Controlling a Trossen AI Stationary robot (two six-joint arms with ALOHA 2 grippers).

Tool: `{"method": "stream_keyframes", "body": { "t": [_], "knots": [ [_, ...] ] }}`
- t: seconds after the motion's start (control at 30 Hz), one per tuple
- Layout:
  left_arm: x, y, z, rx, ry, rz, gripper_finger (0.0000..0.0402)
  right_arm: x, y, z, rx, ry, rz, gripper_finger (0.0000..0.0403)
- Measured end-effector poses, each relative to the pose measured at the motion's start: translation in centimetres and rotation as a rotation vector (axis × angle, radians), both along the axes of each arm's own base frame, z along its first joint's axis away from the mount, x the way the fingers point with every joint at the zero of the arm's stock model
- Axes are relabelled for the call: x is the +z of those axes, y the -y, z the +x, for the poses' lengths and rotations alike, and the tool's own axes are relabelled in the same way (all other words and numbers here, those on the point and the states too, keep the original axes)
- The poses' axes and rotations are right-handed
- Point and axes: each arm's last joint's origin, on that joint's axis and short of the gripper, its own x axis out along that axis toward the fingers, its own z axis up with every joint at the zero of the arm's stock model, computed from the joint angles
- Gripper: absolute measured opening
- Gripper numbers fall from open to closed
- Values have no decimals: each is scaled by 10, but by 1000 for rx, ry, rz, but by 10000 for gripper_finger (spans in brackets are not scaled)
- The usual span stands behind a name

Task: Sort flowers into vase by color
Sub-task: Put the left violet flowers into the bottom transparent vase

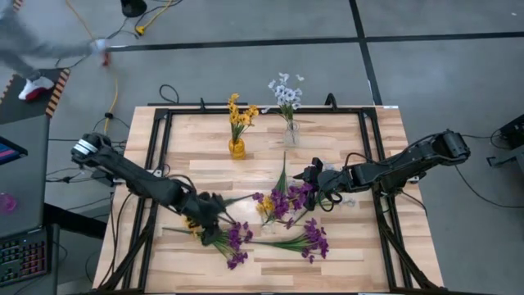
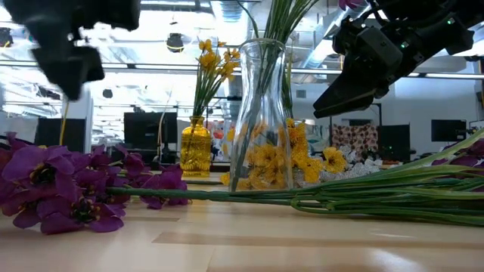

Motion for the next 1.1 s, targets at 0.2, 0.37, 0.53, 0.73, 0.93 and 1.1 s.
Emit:
{"method": "stream_keyframes", "body": {
  "t": [0.2, 0.37, 0.53, 0.73, 0.93, 1.1],
  "knots": [
    [-28, 15, 4, -113, -118, 30, 206, 0, 0, 0, 0, 0, 0, 244],
    [-47, 20, 3, -152, -199, 95, 206, 0, 0, 0, 1, 0, -1, 244],
    [-59, 28, 1, -220, -232, 142, 206, 0, 0, 0, 1, 0, -1, 244],
    [-65, 35, -4, -233, -226, 230, 206, 0, 0, 0, 2, 0, -2, 244],
    [-65, 43, -9, -337, -184, 301, 206, 0, 0, 0, 1, 0, -2, 244],
    [-65, 48, -13, -380, -176, 312, 206, 0, 0, 0, 1, 0, -1, 244]
  ]
}}
